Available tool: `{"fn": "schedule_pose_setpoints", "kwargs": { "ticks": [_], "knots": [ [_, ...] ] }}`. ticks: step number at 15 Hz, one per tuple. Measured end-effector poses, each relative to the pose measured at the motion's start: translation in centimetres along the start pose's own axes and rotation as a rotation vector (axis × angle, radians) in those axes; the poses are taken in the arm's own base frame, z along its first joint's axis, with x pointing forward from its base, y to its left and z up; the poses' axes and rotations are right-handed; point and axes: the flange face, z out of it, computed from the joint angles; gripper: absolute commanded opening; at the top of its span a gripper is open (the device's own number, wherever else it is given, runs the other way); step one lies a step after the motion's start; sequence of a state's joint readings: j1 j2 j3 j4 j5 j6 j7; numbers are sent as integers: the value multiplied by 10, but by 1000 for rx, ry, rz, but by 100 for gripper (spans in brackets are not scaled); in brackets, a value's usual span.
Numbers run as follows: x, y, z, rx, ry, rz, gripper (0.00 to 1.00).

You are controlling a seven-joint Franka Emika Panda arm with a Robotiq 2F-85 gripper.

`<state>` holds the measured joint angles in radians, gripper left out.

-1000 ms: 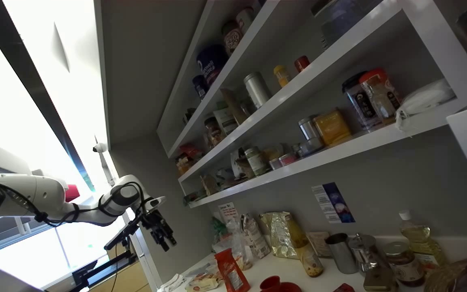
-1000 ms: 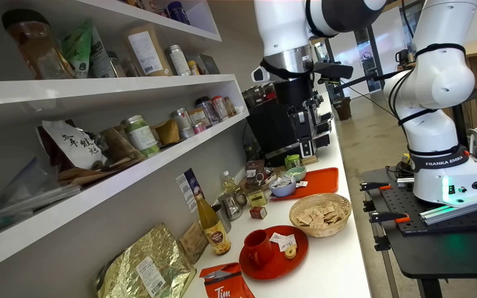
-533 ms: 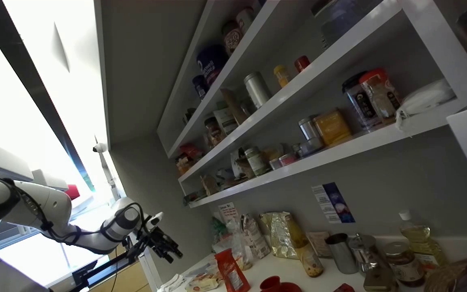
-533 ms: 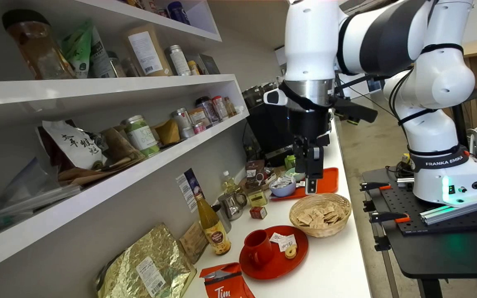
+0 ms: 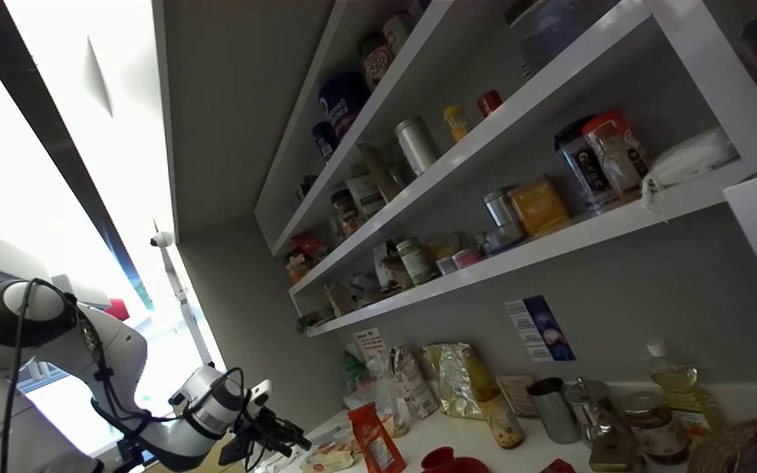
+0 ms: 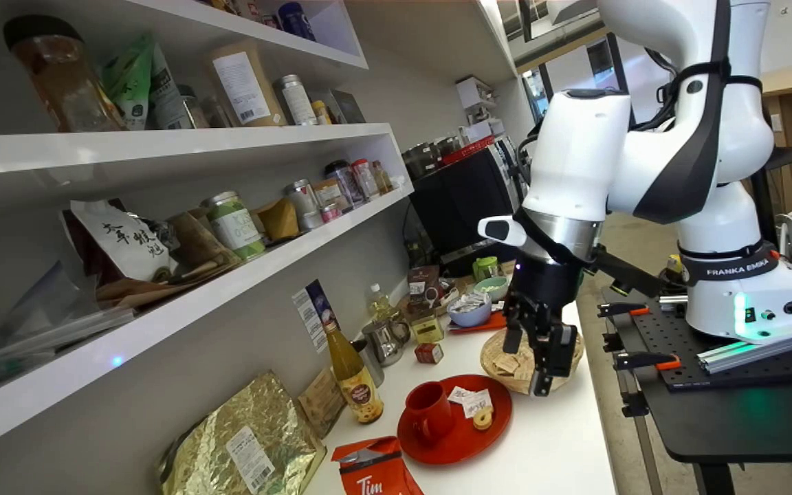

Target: Put the pack on the shelf

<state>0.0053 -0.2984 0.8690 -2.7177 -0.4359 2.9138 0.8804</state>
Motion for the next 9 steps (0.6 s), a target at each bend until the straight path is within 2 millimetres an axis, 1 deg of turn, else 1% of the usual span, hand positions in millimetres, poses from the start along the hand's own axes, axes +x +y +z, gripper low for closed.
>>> {"fn": "schedule_pose_setpoints", "kwargs": {
  "ticks": [2, 6, 9],
  "knots": [
    [-7, -2, 7, 8, 40, -2, 100],
    [-12, -11, 16, 6, 109, 26, 100],
    [-20, -20, 31, -17, 126, 44, 100]
  ]
}}
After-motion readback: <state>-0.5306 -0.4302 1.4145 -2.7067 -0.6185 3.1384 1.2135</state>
